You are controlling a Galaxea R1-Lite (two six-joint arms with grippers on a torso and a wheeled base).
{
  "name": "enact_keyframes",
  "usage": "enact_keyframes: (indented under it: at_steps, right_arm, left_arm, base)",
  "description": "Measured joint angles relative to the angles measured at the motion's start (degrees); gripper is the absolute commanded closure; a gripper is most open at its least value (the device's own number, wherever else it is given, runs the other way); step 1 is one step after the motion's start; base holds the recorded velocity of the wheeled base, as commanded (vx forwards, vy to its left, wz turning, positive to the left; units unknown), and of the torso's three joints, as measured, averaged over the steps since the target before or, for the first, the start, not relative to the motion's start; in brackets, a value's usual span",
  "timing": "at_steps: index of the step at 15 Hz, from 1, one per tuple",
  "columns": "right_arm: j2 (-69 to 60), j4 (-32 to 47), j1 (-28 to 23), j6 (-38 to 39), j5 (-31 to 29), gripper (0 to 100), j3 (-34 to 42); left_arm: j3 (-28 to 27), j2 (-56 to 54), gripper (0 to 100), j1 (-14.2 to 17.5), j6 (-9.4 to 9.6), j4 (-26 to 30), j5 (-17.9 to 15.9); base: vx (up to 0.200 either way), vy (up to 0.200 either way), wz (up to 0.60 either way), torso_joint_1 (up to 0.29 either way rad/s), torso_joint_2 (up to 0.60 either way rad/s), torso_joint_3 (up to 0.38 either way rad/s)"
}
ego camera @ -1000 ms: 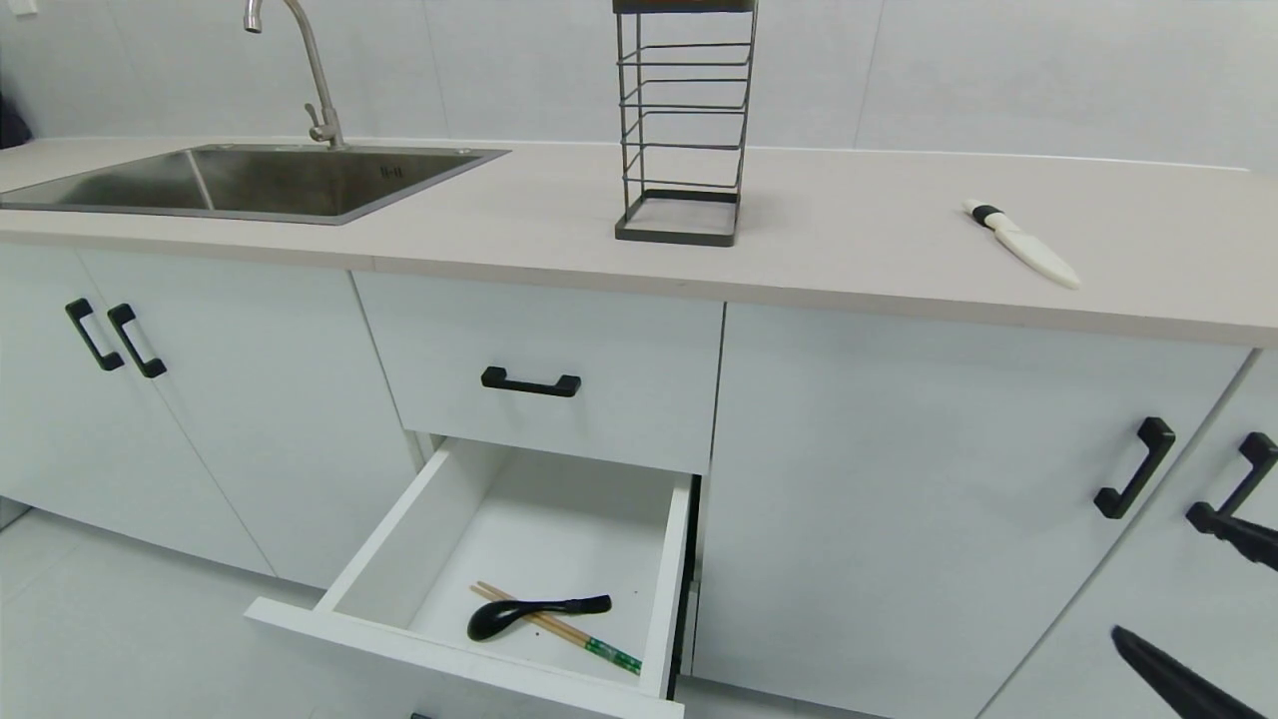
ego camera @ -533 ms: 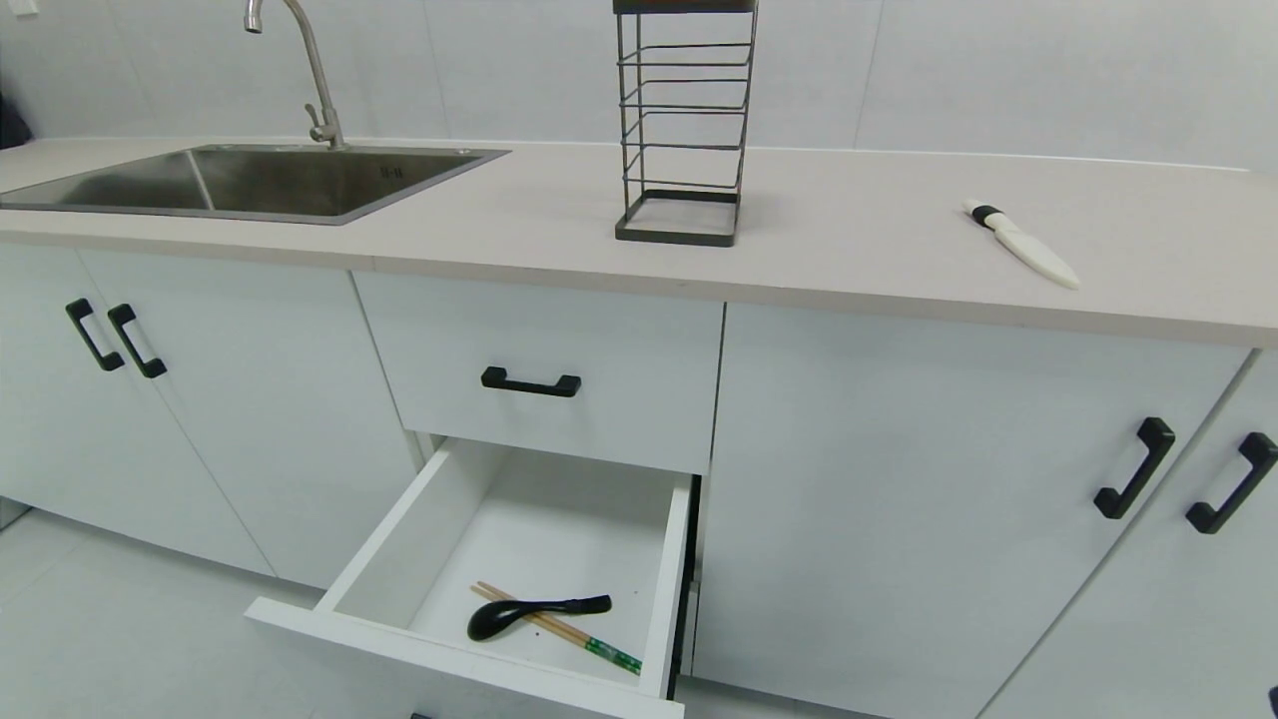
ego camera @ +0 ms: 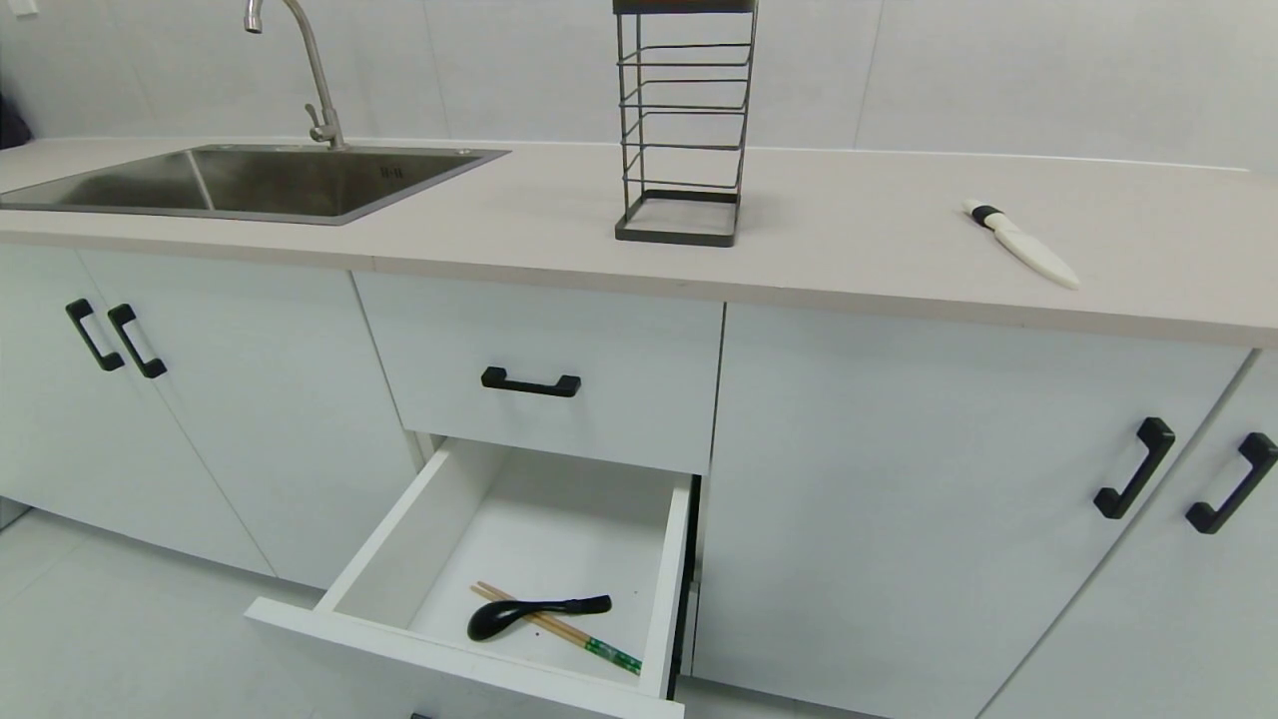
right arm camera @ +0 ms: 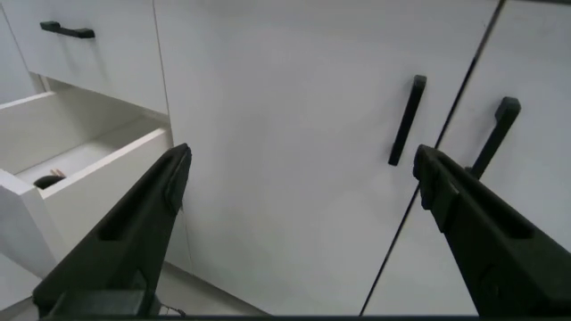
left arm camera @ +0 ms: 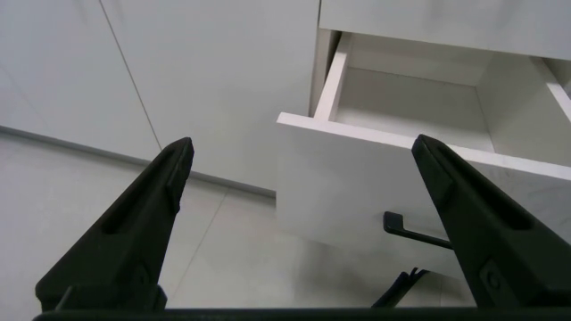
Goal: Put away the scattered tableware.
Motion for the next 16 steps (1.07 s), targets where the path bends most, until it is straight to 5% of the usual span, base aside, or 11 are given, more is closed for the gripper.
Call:
enact_keyframes:
  at_steps: [5,11,12,14,16]
  right_arm:
    - [-4.1,8.7,-4.8,1.6,-0.4,0,1.4]
    - [-6.3,10.0,-5.5,4.7,-7.7,0,1.6]
    - [-6.3,10.0,-5.5,4.7,-7.7,0,1.6]
    - [-6.4,10.0,-5.5,4.6,-7.7,0,1.6]
    - [-6.4,10.0,-5.4,4.5,-7.7,0,1.6]
  left_arm:
    - [0.0,0.0,0,0.0,-0.05,0.0,0.0]
    - [0.0,0.0,0,0.1,0.04,0.0,-0.2]
    - [0.0,0.0,0,0.1,0.02,-2.0,-0.2]
    - [-2.3,0.2,0,0.5,-0.2,-16.5,-1.3]
    - [-8.0,1.3,0,1.2,-0.3,-17.2,-4.4]
  base:
    - [0.0,0.0,0.0,0.0,0.0,0.0]
    - [0.0,0.0,0.0,0.0,0.0,0.0]
    - [0.0,0.0,0.0,0.0,0.0,0.0]
    - [0.0,0.0,0.0,0.0,0.0,0.0]
    - [0.0,0.0,0.0,0.0,0.0,0.0]
